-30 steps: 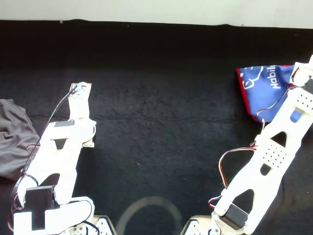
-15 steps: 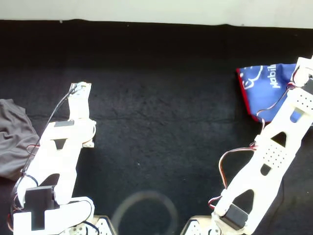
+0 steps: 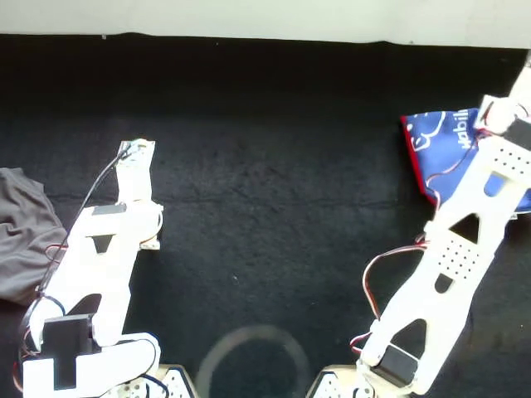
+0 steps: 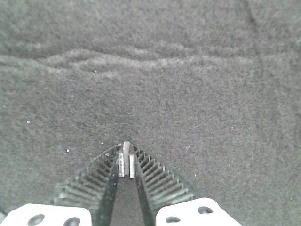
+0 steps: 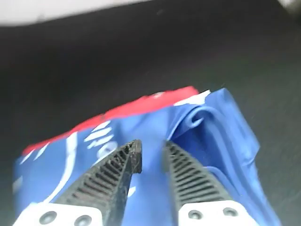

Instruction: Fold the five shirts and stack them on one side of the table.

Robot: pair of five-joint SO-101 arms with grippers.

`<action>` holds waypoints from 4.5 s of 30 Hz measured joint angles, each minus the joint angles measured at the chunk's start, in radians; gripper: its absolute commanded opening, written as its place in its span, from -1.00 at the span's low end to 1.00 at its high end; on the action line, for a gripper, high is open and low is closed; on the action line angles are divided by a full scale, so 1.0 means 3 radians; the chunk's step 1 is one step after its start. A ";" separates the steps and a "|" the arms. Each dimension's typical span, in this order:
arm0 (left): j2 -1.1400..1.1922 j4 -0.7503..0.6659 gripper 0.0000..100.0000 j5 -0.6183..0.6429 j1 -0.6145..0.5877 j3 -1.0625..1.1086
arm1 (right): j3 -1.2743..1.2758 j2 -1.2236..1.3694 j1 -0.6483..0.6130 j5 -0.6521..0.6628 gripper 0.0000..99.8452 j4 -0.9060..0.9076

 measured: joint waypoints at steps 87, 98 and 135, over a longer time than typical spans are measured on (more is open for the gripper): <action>0.0000 0.0000 -0.98 0.0000 0.0000 0.0000 | -0.0082 0.1427 0.0368 -0.0844 -0.99 -0.2588; 0.0000 0.0000 -0.98 0.0000 0.0000 0.0000 | -0.0087 0.1765 0.0506 -0.0844 -0.99 -0.2966; 0.0000 -0.0010 -0.98 0.0000 0.0000 0.0015 | -0.0082 0.1284 0.0619 -0.1171 -0.85 -0.2639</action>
